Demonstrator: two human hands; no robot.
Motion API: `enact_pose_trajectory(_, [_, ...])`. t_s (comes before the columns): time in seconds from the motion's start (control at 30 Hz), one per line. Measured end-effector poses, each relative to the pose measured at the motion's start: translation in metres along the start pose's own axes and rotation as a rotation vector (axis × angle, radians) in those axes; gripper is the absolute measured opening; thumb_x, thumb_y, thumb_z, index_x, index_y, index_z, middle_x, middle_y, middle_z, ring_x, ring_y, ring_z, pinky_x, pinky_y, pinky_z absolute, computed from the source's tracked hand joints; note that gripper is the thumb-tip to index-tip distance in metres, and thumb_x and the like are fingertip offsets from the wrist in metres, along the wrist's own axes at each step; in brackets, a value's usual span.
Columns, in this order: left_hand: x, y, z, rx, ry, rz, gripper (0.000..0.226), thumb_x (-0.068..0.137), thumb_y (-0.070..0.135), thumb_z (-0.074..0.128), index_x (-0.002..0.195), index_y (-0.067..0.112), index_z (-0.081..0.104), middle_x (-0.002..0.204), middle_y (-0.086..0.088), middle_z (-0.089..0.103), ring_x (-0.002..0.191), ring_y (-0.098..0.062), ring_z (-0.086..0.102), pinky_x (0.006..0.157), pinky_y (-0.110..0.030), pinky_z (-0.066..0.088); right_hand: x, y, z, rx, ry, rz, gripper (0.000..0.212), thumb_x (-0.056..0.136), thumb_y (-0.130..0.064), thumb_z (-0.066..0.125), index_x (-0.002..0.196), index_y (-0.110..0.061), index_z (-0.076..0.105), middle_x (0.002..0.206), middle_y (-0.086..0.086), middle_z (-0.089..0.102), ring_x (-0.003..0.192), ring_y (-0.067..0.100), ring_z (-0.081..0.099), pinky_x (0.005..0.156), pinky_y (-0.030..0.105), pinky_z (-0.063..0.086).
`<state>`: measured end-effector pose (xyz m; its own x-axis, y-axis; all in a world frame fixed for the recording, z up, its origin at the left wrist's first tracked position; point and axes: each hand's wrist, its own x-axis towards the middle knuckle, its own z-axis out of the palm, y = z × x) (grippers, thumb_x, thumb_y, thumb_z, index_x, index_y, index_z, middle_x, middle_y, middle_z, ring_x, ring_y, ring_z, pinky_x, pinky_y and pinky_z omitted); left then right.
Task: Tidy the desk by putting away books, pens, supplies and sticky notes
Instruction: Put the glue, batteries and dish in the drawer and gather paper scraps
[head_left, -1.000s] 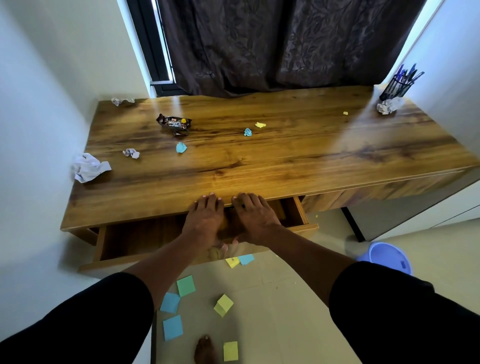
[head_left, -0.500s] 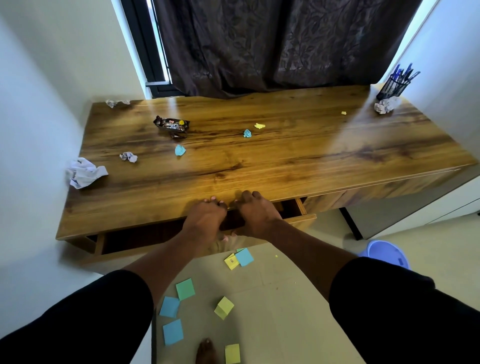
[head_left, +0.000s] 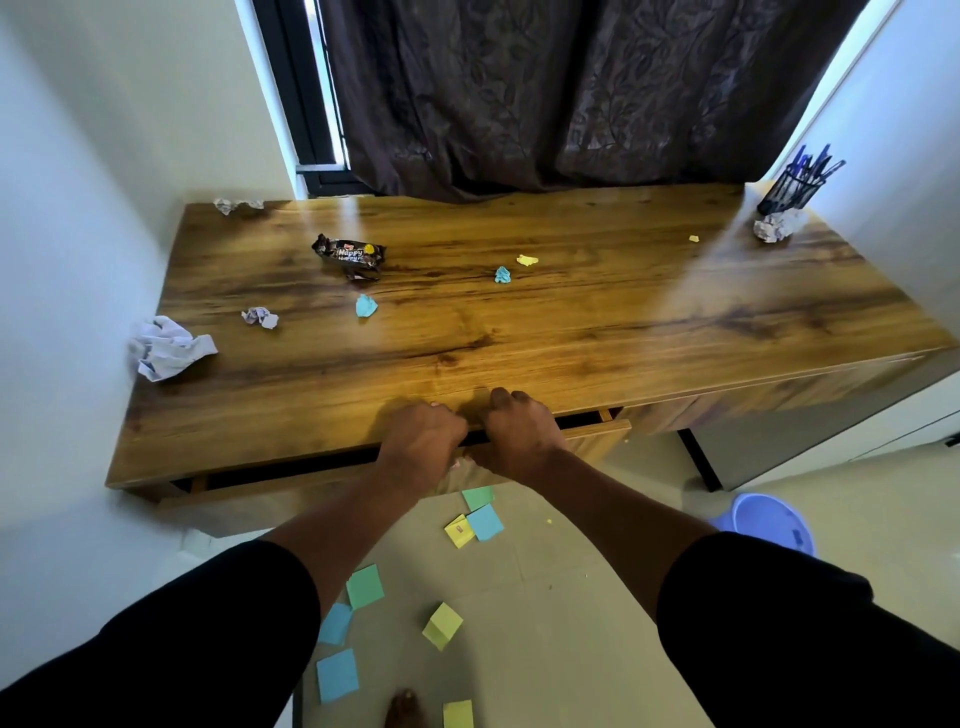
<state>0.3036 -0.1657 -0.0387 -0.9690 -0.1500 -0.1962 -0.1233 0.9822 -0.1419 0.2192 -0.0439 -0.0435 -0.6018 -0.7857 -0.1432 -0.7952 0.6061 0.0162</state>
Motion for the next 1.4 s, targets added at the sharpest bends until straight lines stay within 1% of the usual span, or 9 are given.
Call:
enact_pose_trajectory(0.3, [0.005,0.006,0.005,0.058,-0.008,-0.007,0.017,0.096,0.016,0.063,0.110,0.022,0.070,0.108,-0.001,0.072,0.097,-0.021,0.070,0.077,-0.033,0.053,0.007,0.004,0.000,-0.056,0.041,-0.029,0.045,0.089,-0.051,0.065,0.121,-0.020,0.067,0.117,0.008,0.060,0.105,0.028,0.062,0.077,0.038,0.054])
enact_pose_trajectory(0.8, [-0.002,-0.004,-0.009,0.146,0.071,0.203,0.022,0.094,0.004,0.060,0.107,0.018,0.072,0.102,-0.004,0.074,0.092,-0.022,0.072,0.070,-0.028,0.039,0.018,0.004,0.008,-0.083,0.077,-0.016,0.030,0.086,-0.034,0.072,0.111,-0.018,0.065,0.106,0.006,0.063,0.087,0.024,0.065,0.061,0.035,0.056])
enact_pose_trajectory(0.87, [-0.006,-0.005,-0.017,0.169,0.053,0.222,0.012,0.078,0.015,0.080,0.085,0.023,0.075,0.079,0.003,0.075,0.071,-0.014,0.072,0.061,-0.023,0.043,0.017,0.004,0.009,-0.072,0.072,-0.014,0.030,0.085,-0.032,0.072,0.111,-0.018,0.066,0.106,0.006,0.064,0.087,0.024,0.066,0.062,0.036,0.057])
enact_pose_trajectory(1.0, [0.005,-0.006,-0.007,0.148,0.055,0.245,0.037,0.026,0.018,0.097,0.045,0.023,0.065,0.044,0.004,0.058,0.038,-0.014,0.058,0.045,-0.020,0.027,0.017,0.003,0.005,-0.036,0.061,0.004,0.029,0.089,-0.030,0.067,0.114,-0.017,0.064,0.110,0.006,0.063,0.091,0.025,0.066,0.066,0.036,0.055])
enact_pose_trajectory(1.03, [0.005,-0.005,-0.007,0.190,0.053,0.255,0.037,0.029,0.019,0.097,0.047,0.024,0.066,0.046,0.004,0.059,0.041,-0.015,0.059,0.045,-0.020,0.034,0.017,0.003,0.003,-0.025,0.049,0.005,0.030,0.090,-0.032,0.065,0.116,-0.017,0.063,0.112,0.006,0.063,0.093,0.025,0.065,0.068,0.036,0.055])
enact_pose_trajectory(1.13, [0.015,-0.001,-0.010,0.179,-0.199,0.297,0.015,0.087,0.010,0.072,0.095,0.022,0.073,0.096,-0.003,0.074,0.089,-0.024,0.072,0.072,-0.032,0.049,0.017,0.004,-0.005,-0.023,-0.004,-0.024,0.035,0.086,-0.036,0.063,0.117,-0.019,0.061,0.113,0.006,0.062,0.096,0.027,0.065,0.072,0.037,0.055])
enact_pose_trajectory(1.23, [0.021,-0.001,-0.032,0.104,-0.111,0.284,0.017,0.098,0.014,0.058,0.108,0.019,0.070,0.113,-0.003,0.072,0.103,-0.022,0.069,0.083,-0.033,0.048,0.019,0.012,-0.022,-0.037,-0.099,-0.083,0.030,0.081,-0.030,0.064,0.109,-0.018,0.065,0.109,0.010,0.063,0.094,0.035,0.067,0.072,0.038,0.053])
enact_pose_trajectory(1.33, [0.018,-0.019,-0.047,-0.002,0.332,0.377,0.017,0.060,0.020,0.084,0.067,0.019,0.068,0.067,0.000,0.070,0.062,-0.007,0.069,0.069,-0.021,0.042,0.027,0.028,-0.032,-0.003,-0.125,-0.118,0.023,0.089,-0.029,0.059,0.105,-0.016,0.070,0.110,0.012,0.067,0.101,0.037,0.066,0.079,0.039,0.052])
enact_pose_trajectory(1.4, [0.030,-0.030,-0.040,-0.009,0.265,0.311,0.045,0.034,0.037,0.095,0.053,0.025,0.056,0.054,0.008,0.059,0.046,-0.008,0.059,0.054,-0.020,0.032,0.033,0.041,-0.031,0.057,-0.110,-0.092,0.023,0.092,-0.029,0.055,0.106,-0.019,0.071,0.113,0.008,0.069,0.104,0.034,0.066,0.081,0.037,0.051])
